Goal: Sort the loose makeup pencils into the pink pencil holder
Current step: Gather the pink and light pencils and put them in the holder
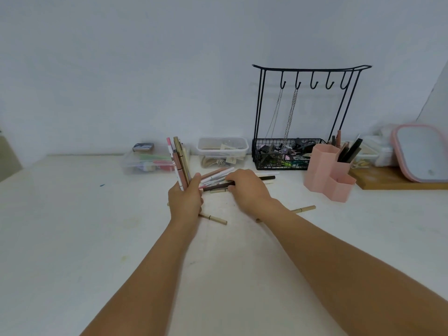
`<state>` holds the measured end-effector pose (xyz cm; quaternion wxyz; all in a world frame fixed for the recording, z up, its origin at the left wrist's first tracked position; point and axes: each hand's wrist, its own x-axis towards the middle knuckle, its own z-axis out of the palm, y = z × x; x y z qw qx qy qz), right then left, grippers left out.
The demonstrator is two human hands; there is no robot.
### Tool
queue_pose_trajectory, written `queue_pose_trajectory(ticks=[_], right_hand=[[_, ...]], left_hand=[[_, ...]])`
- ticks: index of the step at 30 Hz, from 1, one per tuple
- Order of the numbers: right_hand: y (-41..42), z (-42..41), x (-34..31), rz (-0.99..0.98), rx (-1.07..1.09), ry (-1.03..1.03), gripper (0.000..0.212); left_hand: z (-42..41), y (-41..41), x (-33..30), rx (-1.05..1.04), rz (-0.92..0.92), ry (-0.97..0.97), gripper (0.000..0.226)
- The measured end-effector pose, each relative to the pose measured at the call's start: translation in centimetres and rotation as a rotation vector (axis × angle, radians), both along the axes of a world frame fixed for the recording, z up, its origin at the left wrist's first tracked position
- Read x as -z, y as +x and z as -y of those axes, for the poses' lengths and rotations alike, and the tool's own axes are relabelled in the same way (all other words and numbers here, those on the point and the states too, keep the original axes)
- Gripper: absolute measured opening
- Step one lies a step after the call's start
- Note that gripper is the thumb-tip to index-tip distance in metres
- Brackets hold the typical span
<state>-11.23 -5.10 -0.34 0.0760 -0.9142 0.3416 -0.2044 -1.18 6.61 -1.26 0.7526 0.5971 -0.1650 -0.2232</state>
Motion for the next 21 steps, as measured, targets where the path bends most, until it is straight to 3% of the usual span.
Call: queue_pose_trajectory(ticks=[6, 9, 12, 16, 18, 21], right_hand=[[-0.4, 1.3, 0.4, 0.082, -0.004, 0.083, 0.014], [-1.9, 1.6, 0.3, 0.256, 0.034, 0.137, 0.012], [-3.4, 0.6, -0.5, 0.525, 0.044, 0.427, 0.009], [-4.5, -2.7, -1.3, 0.813, -0.115, 0.923, 0.01], [-4.6, -4.2, -0.9, 0.853, -0.207, 1.079, 0.01], [-4.0, -5.4, -0.1, 0.791, -0.301, 1.133, 0.015]], left_hand=[[0.3, -0.2, 0.1, 0.103, -0.037, -0.018, 0.031], [0.4, -0.8, 0.1, 0.162, -0.07, -0.062, 0.034], [0.7, -1.6, 0.1, 0.166, -0.049, -0.087, 0.037], [0.6, -1.9, 0.1, 0.207, 0.019, -0.103, 0.035], [0.5, -2.0, 0.3, 0.226, 0.041, -0.105, 0.046], [0.3, -2.2, 0.5, 0.242, 0.075, -0.082, 0.071]])
